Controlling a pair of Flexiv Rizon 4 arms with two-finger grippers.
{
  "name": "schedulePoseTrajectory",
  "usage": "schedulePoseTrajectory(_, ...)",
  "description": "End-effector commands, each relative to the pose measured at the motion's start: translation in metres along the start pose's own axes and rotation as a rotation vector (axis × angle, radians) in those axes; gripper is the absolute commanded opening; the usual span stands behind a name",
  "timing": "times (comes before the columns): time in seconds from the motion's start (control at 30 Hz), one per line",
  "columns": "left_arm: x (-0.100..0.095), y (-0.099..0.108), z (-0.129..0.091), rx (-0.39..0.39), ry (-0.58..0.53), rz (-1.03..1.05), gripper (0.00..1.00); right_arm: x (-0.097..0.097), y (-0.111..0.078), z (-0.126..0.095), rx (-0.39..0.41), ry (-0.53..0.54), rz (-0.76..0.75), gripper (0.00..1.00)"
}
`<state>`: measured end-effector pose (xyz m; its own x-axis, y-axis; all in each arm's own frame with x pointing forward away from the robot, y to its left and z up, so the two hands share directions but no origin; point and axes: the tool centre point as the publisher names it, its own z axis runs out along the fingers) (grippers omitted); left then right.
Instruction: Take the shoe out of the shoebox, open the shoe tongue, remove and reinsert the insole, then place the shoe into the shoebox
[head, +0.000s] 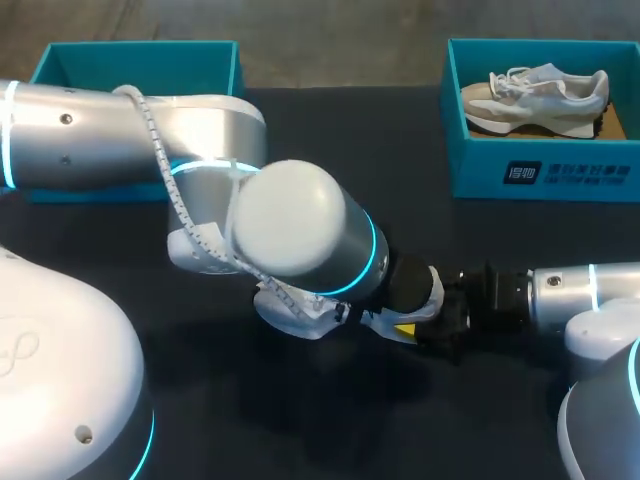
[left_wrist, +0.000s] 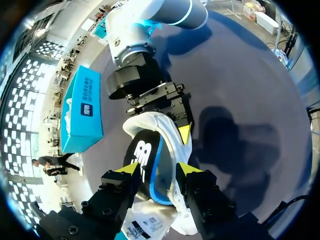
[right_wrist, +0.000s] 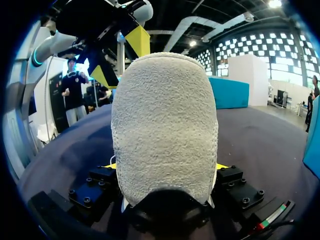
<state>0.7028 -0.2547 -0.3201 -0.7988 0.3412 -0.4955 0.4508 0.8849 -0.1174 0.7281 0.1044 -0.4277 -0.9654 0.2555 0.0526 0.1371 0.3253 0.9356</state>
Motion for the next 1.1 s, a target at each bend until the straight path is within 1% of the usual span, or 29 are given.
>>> schedulePoseTrajectory(0.03,-0.001,-0.006,0.004,-0.026,-0.012,0.002,0.46,0.001,0.0,0.0,0.002,-0.002,0.0,0.0)
schedulePoseTrajectory(0.27,-0.008,-0.007,0.01,-0.051,-0.047,0.017,0.43,0.001,0.0,0.0,0.002,-0.002,0.0,0.0)
schedulePoseTrajectory(0.6,-0.012,-0.005,0.016,-0.073,-0.073,0.031,0.4,0.001,0.0,0.0,0.002,-0.002,0.0,0.0)
schedulePoseTrajectory(0.67,-0.013,-0.005,0.018,-0.076,-0.078,0.031,0.36,0.001,0.0,0.0,0.002,-0.002,0.0,0.0)
schedulePoseTrajectory(0.7,-0.013,-0.004,0.018,-0.076,-0.078,0.031,0.33,0.001,0.0,0.0,0.002,-0.002,0.0,0.0)
schedulePoseTrajectory(0.77,-0.014,-0.004,0.018,-0.078,-0.083,0.03,0.28,0.001,0.0,0.0,0.002,-0.002,0.0,0.0)
schedulePoseTrajectory(0.8,-0.014,-0.004,0.018,-0.078,-0.083,0.029,0.27,0.001,0.0,0.0,0.002,-0.002,0.0,0.0)
schedulePoseTrajectory(0.83,-0.015,-0.003,0.018,-0.074,-0.084,0.029,0.24,0.001,0.0,0.0,0.002,-0.002,0.0,0.0)
schedulePoseTrajectory(0.87,-0.015,-0.003,0.018,-0.07,-0.083,0.028,0.19,0.001,0.0,0.0,0.002,-0.002,0.0,0.0)
schedulePoseTrajectory(0.9,-0.015,-0.003,0.017,-0.067,-0.084,0.027,0.01,0.001,0.0,0.0,0.002,-0.002,0.0,0.0)
schedulePoseTrajectory(1.03,-0.014,-0.002,0.016,-0.06,-0.085,0.026,0.0,0.001,0.0,0.0,0.002,-0.002,0.0,0.0)
schedulePoseTrajectory(1.1,-0.014,-0.001,0.015,-0.044,-0.086,0.01,0.0,0.001,0.0,0.0,0.002,-0.002,0.0,0.0)
